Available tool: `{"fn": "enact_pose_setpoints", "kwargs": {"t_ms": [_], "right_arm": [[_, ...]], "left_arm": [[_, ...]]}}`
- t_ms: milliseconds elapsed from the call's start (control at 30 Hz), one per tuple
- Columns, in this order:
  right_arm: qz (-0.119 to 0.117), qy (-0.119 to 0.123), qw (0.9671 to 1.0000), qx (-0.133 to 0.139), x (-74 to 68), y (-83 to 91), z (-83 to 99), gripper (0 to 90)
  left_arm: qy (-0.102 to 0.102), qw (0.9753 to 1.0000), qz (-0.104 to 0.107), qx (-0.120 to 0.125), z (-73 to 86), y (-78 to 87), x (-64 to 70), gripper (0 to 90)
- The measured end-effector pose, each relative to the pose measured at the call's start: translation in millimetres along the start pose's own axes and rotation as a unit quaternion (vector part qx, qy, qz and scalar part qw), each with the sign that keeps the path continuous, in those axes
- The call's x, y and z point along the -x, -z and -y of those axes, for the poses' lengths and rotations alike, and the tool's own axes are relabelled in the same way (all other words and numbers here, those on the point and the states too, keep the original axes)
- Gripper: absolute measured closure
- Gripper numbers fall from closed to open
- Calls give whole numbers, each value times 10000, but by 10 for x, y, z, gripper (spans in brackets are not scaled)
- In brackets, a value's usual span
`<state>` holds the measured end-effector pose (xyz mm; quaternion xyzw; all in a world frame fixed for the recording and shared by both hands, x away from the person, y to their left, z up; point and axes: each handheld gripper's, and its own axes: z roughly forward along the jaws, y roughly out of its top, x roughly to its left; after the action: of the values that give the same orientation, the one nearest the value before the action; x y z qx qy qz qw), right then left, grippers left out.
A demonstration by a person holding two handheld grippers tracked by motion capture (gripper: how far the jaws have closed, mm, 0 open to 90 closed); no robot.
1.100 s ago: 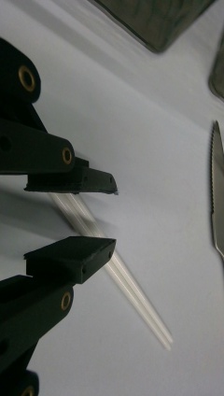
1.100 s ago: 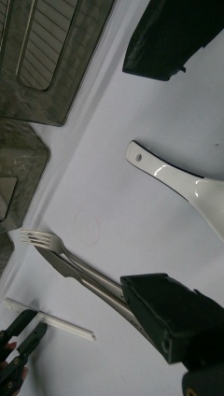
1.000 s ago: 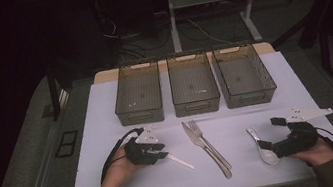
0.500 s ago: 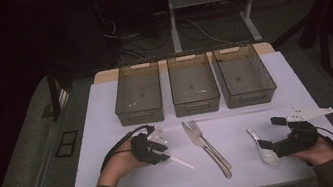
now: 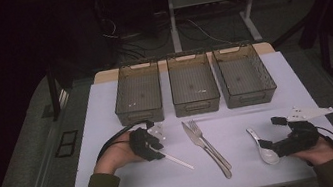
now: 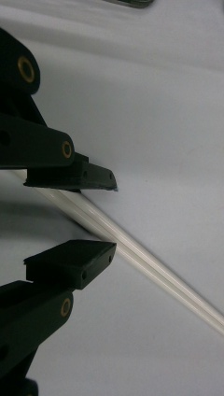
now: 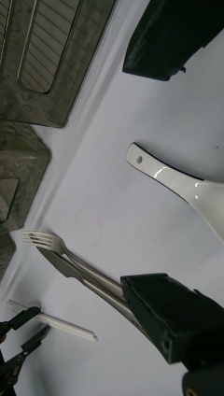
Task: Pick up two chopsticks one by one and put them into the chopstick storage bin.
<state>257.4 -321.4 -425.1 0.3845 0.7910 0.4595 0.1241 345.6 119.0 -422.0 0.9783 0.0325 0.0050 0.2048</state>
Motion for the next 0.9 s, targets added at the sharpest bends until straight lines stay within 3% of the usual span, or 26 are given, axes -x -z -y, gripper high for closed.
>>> {"fn": "enact_pose_setpoints", "kwargs": {"t_ms": [100,200,533,567,733,900], "right_arm": [[4,-11,10000,1,1,0,0,7],[6,-15,10000,-8,2,-1,0,7],[-1,-14,10000,-18,-2,-4,-3,7],[1,-13,10000,-19,-1,-4,-3,7],[0,-11,10000,-8,2,-1,-2,7],[-1,-9,10000,-6,2,0,-3,7]], "left_arm": [[201,9997,36,125,28,16,-5,651],[285,9993,-97,218,69,65,-32,731],[379,9984,-170,396,112,82,-37,761],[365,9985,-222,344,111,76,-40,853],[403,9981,-222,416,110,70,-35,857],[281,9986,-267,353,106,51,-22,807]]}}
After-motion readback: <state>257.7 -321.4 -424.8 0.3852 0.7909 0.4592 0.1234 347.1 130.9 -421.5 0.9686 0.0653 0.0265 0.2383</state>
